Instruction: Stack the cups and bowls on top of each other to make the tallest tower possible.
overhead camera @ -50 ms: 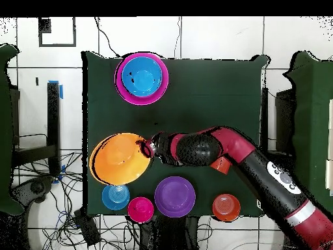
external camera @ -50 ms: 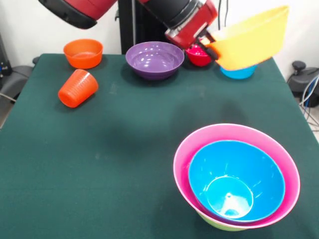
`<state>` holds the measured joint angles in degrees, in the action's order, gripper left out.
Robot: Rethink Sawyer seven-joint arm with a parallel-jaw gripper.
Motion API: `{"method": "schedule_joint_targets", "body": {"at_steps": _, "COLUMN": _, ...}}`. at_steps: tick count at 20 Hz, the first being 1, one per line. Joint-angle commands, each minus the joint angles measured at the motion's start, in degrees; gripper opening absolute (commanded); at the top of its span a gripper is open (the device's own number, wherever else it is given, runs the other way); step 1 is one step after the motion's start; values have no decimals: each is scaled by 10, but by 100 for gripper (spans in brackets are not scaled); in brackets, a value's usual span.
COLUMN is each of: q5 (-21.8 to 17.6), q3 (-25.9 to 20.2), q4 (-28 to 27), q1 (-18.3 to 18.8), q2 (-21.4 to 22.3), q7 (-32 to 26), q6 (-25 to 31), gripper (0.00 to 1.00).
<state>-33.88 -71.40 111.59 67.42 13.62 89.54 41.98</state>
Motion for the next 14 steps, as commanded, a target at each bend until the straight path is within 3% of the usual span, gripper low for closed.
{"method": "schedule_joint_targets", "body": {"at_steps": 1, "q5": -4, "q3": -84, "q4": 5, "q1": -8, "q2": -51, "q7": -162, "q6": -33, "gripper": 0}}
{"method": "schedule_joint_targets", "body": {"at_steps": 4, "q5": -6, "q3": -117, "q4": -10, "q1": -6, "q2": -70, "q7": -186, "q6": -37, "gripper": 0}}
{"method": "schedule_joint_targets", "body": {"at_steps": 9, "q5": -27, "q3": -149, "q4": -55, "q1": -7, "q2": -110, "q7": -279, "q6": -19, "gripper": 0}}
{"method": "schedule_joint_targets", "body": {"at_steps": 14, "q5": -24, "q3": -165, "q4": -84, "q1": -7, "q2": -136, "q7": -308, "q6": -10, "gripper": 0}}
